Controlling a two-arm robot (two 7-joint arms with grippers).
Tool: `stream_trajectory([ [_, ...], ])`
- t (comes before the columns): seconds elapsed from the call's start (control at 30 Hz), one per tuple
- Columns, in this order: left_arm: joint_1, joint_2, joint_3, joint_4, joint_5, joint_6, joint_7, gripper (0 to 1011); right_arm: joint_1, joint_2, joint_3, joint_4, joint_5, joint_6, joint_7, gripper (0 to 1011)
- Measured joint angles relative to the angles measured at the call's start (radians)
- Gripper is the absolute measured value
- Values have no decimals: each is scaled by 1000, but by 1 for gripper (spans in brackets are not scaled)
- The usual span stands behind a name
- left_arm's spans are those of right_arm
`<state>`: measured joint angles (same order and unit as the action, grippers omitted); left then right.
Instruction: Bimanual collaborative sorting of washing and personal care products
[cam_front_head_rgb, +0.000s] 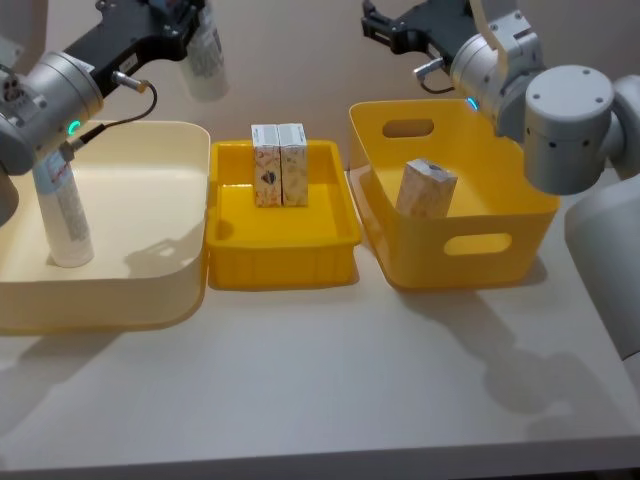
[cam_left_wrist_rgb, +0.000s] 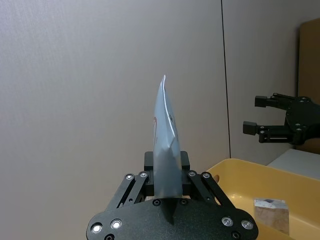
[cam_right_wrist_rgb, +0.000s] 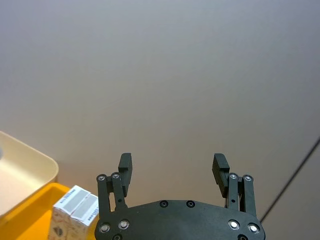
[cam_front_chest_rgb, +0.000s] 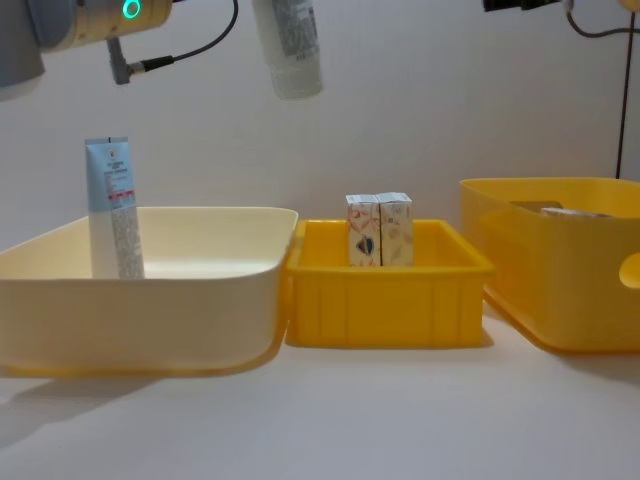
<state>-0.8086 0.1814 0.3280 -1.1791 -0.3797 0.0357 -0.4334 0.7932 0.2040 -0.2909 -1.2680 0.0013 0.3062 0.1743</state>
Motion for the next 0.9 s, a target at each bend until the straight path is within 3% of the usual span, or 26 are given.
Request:
stream_trajectory([
  [0.33, 12, -1, 8, -8, -10, 4, 11, 267, 20, 16, -24, 19, 15, -66, 99, 1001],
  [0.6, 33, 5, 11, -40, -11, 12, 34, 267, 35, 12, -35, 35, 32, -66, 142, 1001],
  [0.9, 54, 14, 12, -73, -6, 14, 60, 266, 51, 24, -59, 45, 68, -37, 243, 1001],
])
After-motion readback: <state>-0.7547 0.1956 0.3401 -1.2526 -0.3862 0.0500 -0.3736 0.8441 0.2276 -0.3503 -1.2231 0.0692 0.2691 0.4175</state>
